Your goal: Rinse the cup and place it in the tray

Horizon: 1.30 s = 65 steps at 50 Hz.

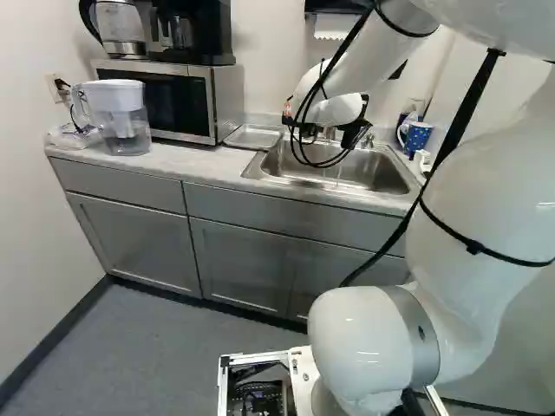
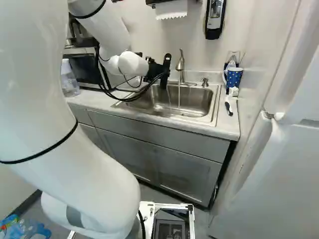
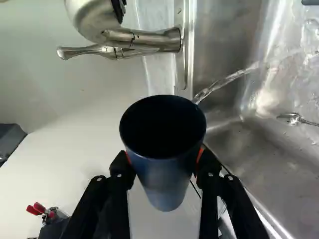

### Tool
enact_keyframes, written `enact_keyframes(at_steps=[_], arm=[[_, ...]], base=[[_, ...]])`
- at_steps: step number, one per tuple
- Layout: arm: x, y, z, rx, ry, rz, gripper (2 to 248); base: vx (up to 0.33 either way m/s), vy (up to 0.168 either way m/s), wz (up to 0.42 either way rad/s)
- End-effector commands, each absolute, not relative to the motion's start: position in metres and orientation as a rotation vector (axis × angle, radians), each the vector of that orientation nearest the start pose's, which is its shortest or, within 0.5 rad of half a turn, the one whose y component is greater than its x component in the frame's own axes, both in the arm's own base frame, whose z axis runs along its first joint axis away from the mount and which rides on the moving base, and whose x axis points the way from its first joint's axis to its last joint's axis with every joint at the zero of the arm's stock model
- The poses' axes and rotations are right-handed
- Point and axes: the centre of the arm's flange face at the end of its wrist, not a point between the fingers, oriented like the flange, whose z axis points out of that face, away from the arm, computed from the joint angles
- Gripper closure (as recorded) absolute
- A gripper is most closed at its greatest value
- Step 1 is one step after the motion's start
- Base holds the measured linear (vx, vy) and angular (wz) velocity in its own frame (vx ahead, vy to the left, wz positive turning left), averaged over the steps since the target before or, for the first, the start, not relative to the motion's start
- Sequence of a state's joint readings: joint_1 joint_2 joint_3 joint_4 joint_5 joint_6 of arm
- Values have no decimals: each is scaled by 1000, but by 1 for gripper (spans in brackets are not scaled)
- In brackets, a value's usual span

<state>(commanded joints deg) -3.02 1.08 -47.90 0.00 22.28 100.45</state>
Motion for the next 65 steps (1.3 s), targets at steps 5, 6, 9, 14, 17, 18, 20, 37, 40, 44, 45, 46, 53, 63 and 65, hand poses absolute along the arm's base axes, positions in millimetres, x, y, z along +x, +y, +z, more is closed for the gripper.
enact_keyframes(at_steps=[5, 6, 9, 14, 17, 18, 20, 37, 40, 44, 45, 46, 53, 63, 65], arm=[[497, -26, 559, -1252, 1587, -956, 124], [497, -26, 559, -1252, 1587, -956, 124], [497, -26, 559, -1252, 1587, -956, 124], [497, -26, 559, -1236, 1595, -945, 124], [497, -26, 559, -1215, 1606, -930, 124], [497, -26, 559, -1207, 1610, -925, 124], [497, -26, 559, -1188, 1620, -911, 124], [497, -26, 559, -1138, 1645, -876, 124], [497, -26, 559, -1151, 1638, -886, 124], [497, -26, 559, -1180, 1624, -906, 124], [497, -26, 559, -1189, 1620, -912, 124], [497, -26, 559, -1197, 1615, -918, 124], [497, -26, 559, -1260, 1582, -962, 124], [497, -26, 559, -1354, 1529, -1027, 124], [497, -26, 559, -1373, 1517, -1040, 124]], base=[[0, 0, 0], [0, 0, 0], [0, 0, 0], [0, 0, 0], [0, 0, 0], [0, 0, 0], [0, 0, 0], [0, 0, 0], [0, 0, 0], [0, 0, 0], [0, 0, 0], [0, 0, 0], [0, 0, 0], [0, 0, 0], [0, 0, 0]])
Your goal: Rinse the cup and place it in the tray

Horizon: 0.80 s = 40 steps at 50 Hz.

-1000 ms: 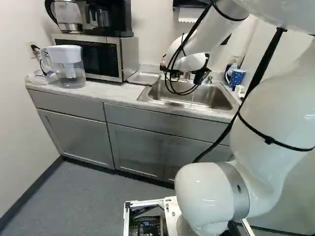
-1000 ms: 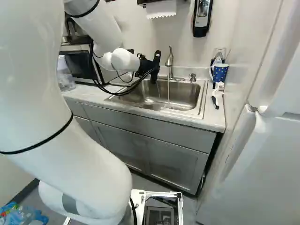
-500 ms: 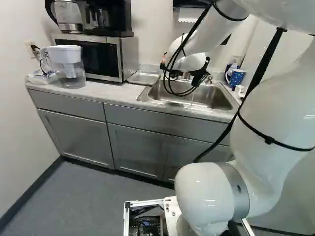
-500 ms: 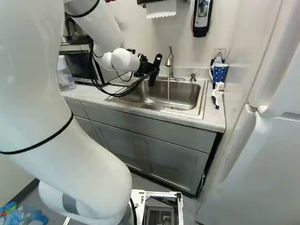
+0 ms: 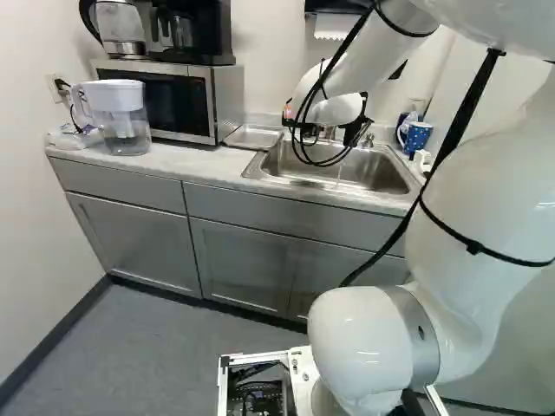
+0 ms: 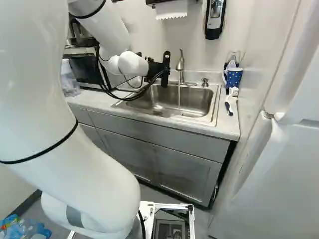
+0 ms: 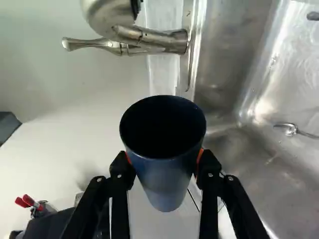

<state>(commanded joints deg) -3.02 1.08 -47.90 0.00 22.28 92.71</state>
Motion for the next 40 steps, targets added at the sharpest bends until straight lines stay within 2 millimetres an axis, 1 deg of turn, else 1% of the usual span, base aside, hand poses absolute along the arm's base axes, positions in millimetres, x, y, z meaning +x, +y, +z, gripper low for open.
enact_keyframes(at_steps=[40], arm=[[497, -26, 559, -1736, 1253, -1290, 124]], base=[[0, 0, 0]])
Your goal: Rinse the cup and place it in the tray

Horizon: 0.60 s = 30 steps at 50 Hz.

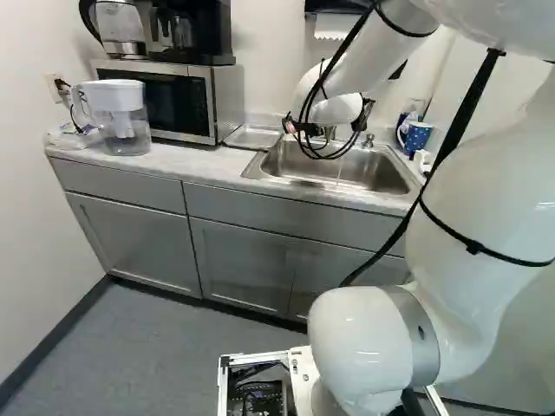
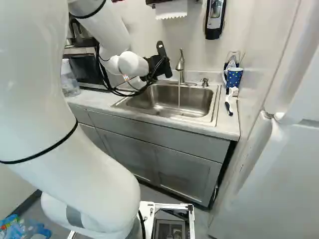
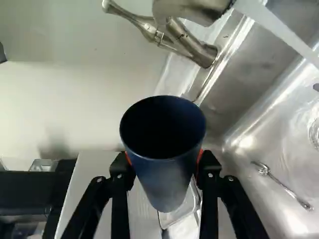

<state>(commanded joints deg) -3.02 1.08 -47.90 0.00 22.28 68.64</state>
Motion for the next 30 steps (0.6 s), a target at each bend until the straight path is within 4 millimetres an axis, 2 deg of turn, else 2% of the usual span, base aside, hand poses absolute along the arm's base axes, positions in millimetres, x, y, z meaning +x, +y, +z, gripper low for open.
enact_keyframes(at_steps=[30], arm=[[497, -26, 559, -1991, 1006, -1463, 124]], base=[[0, 0, 0]])
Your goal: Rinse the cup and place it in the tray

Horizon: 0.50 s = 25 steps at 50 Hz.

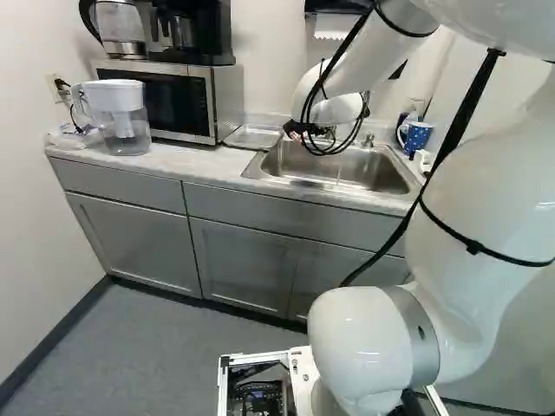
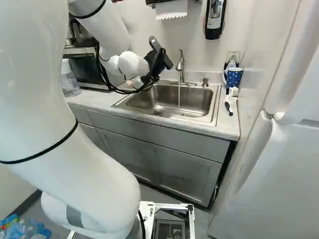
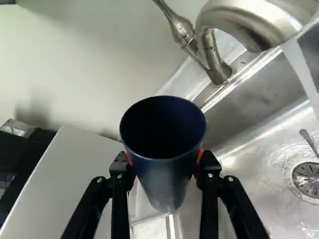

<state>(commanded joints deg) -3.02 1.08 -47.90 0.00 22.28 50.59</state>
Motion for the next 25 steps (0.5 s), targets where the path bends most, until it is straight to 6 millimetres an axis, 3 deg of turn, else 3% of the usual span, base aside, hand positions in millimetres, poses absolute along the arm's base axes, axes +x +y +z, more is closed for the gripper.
enact_keyframes(at_steps=[25], arm=[[497, -26, 559, -2188, 766, -1595, 124]], base=[[0, 0, 0]])
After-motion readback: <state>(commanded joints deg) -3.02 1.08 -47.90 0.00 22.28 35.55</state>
